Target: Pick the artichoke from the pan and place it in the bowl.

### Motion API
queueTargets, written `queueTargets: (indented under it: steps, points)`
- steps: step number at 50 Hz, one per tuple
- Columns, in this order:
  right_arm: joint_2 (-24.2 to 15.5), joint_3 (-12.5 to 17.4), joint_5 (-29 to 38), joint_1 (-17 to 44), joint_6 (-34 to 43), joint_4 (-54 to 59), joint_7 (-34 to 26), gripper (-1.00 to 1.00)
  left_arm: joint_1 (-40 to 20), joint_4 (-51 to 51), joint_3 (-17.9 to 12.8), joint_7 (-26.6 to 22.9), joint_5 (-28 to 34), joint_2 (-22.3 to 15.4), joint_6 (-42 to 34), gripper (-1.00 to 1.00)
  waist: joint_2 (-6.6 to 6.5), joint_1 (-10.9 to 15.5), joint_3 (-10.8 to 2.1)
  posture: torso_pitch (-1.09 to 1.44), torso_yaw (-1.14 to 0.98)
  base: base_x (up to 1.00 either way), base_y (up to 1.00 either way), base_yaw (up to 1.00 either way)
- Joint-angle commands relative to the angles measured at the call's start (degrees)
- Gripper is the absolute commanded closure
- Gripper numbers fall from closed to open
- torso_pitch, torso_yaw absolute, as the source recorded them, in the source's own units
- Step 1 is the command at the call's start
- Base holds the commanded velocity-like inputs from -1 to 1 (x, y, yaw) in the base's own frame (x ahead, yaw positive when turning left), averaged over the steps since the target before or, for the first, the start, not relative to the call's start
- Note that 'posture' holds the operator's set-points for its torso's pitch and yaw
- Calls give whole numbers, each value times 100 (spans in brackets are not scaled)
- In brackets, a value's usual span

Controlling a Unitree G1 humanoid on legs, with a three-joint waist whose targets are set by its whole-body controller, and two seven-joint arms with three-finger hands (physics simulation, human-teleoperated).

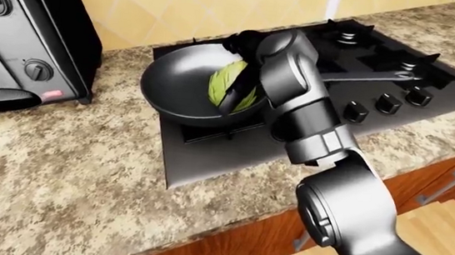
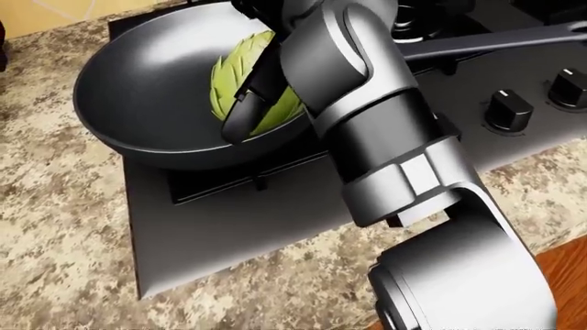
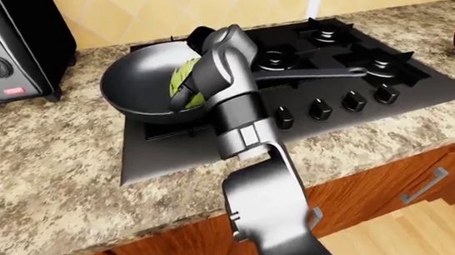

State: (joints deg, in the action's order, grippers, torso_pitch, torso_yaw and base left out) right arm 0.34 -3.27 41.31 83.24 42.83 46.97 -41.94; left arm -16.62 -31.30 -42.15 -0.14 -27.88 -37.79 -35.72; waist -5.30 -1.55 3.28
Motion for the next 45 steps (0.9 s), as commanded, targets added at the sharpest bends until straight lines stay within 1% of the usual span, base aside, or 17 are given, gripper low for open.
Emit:
queueTargets:
  steps: [1, 2, 4, 5, 6, 7, 8, 10, 12, 13, 14, 15, 19, 24, 30, 39, 45]
  points:
    - [-73, -9, 74, 185, -143, -120, 176, -59, -94, -110, -91, 14, 23, -120, 157, -100, -44, -6, -121, 0, 0, 0, 0, 0]
    - [-86, -22, 69, 178, -182, -112, 175, -46, -92, -112, -91, 14, 25, -116, 157, -100, -42, -5, -119, 0, 0, 0, 0, 0]
    - [-120, -39, 77, 142, -217, -137, 121, -48, -112, -126, -95, 36, -29, -97, 113, -100, -40, -4, -116, 0, 0, 0, 0, 0]
    - [-139, -36, 79, 142, -250, -114, 133, -44, -109, -126, -85, 39, -18, -102, 122, -100, -37, -4, -114, 0, 0, 0, 0, 0]
    - [-155, -24, 76, 149, -273, -81, 149, -29, -109, -127, -86, 41, -20, -105, 121, -100, -37, -6, -114, 0, 0, 0, 0, 0]
    - [-168, -20, 77, 143, -300, -60, 170, -6, -106, -129, -82, 43, -18, -105, 123, -100, -37, -6, -115, 0, 0, 0, 0, 0]
    - [-177, -19, 78, 130, -336, -59, 190, 5, -103, -130, -77, 44, -15, -101, 126, -100, -36, -7, -115, 0, 0, 0, 0, 0]
    - [-187, -10, 73, 115, -363, -51, 211, 11, -103, -128, -80, 44, -16, -101, 126, -100, -35, 1, -127, 0, 0, 0, 0, 0]
    - [-201, -9, 77, 119, -412, -29, 229, 24, -102, -120, -82, 40, -13, -102, 134, -100, -32, 10, -125, 0, 0, 0, 0, 0]
    - [-206, -6, 73, 126, -437, -7, 239, 26, -95, -115, -78, 36, -7, -97, 144, -100, -32, 13, -126, 0, 0, 0, 0, 0]
    - [-204, -4, 70, 118, -447, -18, 248, 40, -90, -116, -86, 34, -10, -94, 145, -100, -32, 14, -128, 0, 0, 0, 0, 0]
    - [-205, -9, 75, 105, -449, -34, 246, 48, -89, -117, -90, 32, -11, -95, 145, -100, -33, 17, -132, 0, 0, 0, 0, 0]
    - [-232, 8, 72, 92, -497, -57, 266, 65, -91, -117, -90, 34, -15, -96, 147, -100, -28, 28, -149, 0, 0, 0, 0, 0]
    - [-263, 76, -13, 265, -607, 107, 383, 100, -92, -116, -94, 37, -19, -102, 146, -100, -20, 30, -179, 0, 0, 0, 0, 0]
    - [-327, 171, -251, 557, -769, 364, 624, 100, -95, -126, -107, 49, -38, -118, 128, -100, -24, 6, -175, 0, 0, 0, 0, 0]
    - [-396, 266, -670, 882, -983, 617, 946, 100, -96, -128, -97, 55, -32, -117, 135, -100, -31, -1, -90, 0, 0, 0, 0, 0]
    - [-463, 309, -956, 1106, -1200, 850, 1179, 100, -96, -129, -92, 58, -27, -112, 136, -100, -19, -15, -64, 0, 0, 0, 0, 0]
